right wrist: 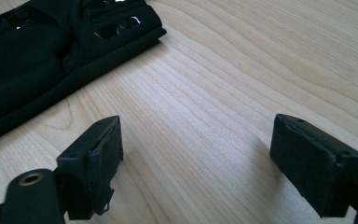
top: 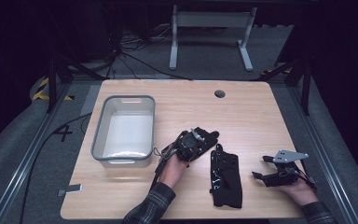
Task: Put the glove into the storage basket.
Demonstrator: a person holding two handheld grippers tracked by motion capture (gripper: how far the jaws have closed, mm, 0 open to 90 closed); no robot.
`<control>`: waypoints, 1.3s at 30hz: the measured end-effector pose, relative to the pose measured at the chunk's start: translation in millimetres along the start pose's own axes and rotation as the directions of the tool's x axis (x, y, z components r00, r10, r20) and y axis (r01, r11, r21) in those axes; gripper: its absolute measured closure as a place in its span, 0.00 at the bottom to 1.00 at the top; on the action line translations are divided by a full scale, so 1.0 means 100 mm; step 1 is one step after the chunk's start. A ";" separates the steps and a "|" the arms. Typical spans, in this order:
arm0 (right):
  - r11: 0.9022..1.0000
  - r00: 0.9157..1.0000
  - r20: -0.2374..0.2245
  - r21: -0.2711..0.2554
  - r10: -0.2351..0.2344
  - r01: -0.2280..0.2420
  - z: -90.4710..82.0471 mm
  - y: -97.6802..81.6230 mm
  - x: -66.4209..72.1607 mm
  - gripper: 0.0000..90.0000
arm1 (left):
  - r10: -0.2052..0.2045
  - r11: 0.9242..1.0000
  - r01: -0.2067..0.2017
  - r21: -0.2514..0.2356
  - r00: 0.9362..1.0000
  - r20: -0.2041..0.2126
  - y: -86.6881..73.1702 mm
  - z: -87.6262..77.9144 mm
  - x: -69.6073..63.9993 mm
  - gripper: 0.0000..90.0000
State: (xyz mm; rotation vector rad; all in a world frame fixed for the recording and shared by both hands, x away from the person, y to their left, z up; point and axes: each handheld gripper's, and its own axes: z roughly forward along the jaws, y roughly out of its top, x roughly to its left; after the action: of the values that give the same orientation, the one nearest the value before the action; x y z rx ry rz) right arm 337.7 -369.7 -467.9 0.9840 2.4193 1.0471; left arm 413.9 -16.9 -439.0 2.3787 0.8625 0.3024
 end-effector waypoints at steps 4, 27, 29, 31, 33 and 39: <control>1.000 1.000 0.000 0.000 0.000 0.000 0.00 0.00 0.00 0.19 | -0.029 0.999 0.030 0.015 0.998 -0.060 -0.03 -0.03 0.13 0.99; 1.000 1.000 0.000 0.000 0.000 0.000 0.00 0.00 0.00 0.19 | -0.036 0.997 0.033 0.064 0.998 0.051 -0.38 -0.25 -0.12 0.99; 1.000 1.000 0.000 0.000 0.000 0.000 0.00 0.00 0.00 0.19 | -0.031 0.998 0.027 0.064 0.997 0.074 -0.42 -0.28 -0.17 0.99; 1.000 1.000 0.000 0.000 0.000 0.000 0.00 0.00 0.00 0.19 | -0.031 0.998 0.026 0.062 0.996 0.083 -0.43 -0.29 -0.19 0.99; 1.000 1.000 0.000 0.000 0.000 0.000 0.00 0.00 0.00 0.19 | -0.020 0.999 0.015 0.049 0.994 0.111 -0.49 -0.31 -0.23 0.99; 1.000 1.000 -0.001 0.000 0.000 0.000 0.00 0.00 0.00 0.19 | -0.020 1.000 0.015 0.026 0.981 0.193 -0.58 -0.34 -0.28 0.99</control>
State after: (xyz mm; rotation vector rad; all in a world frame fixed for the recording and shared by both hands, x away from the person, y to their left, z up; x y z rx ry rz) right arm 337.7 -369.7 -468.0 0.9833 2.4200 1.0480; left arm 349.7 16.2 -446.1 2.3749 0.7993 0.0527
